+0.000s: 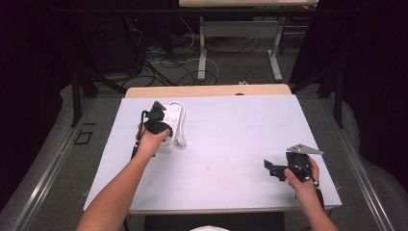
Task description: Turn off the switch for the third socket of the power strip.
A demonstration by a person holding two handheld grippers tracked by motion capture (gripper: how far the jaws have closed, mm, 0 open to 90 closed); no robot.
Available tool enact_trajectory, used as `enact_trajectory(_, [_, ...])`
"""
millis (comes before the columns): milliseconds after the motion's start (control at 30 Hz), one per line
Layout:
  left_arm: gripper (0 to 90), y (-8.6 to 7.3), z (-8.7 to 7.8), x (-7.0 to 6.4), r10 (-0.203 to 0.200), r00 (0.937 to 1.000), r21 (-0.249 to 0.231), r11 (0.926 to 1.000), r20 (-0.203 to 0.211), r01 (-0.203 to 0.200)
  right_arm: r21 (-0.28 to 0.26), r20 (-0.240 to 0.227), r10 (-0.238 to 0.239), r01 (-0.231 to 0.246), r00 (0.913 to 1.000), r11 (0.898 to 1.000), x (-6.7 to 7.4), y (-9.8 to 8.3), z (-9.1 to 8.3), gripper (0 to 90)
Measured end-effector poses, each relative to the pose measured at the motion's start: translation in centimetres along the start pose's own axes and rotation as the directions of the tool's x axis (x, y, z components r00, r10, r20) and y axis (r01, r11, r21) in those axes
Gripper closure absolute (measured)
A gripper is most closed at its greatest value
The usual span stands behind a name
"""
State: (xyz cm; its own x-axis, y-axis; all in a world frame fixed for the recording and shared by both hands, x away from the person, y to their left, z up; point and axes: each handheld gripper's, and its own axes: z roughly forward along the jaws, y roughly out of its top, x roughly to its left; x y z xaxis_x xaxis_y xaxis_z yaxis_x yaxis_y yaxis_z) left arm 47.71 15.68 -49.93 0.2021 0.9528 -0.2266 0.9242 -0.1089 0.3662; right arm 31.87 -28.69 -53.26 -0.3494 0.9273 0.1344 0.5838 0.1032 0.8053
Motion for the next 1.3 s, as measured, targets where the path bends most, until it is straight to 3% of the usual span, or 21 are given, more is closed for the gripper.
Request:
enact_trajectory(467, [86.1, -0.05, 0.47, 0.26, -0.017, 0.9996, 0.034, 0.9992, -0.02, 0.018, 0.002, -0.002, 0.003, -0.003, 1.0, 1.0, 0.06, -0.02, 0.04, 3.7])
enact_trajectory(1067, [88.0, -0.21, 0.53, 0.36, -0.014, 0.9997, 0.033, 0.9994, -0.018, 0.014, 0.003, -0.004, -0.002, 0.002, 1.0, 1.0, 0.07, -0.01, 0.06, 3.7])
enact_trajectory(1133, [90.0, -0.24, 0.7, 0.34, -0.004, 0.9995, 0.052, 0.9986, -0.031, 0.006, -0.004, 0.003, 0.0, 0.0, 1.0, 1.0, 0.12, -0.03, 0.12, 3.7])
enact_trajectory(1300, [90.0, -0.38, 0.74, 0.35, -0.009, 0.9996, 0.032, 0.9994, -0.028, 0.01, -0.003, 0.001, 0.0, 0.0, 1.0, 1.0, 0.12, -0.02, 0.12, 3.7])
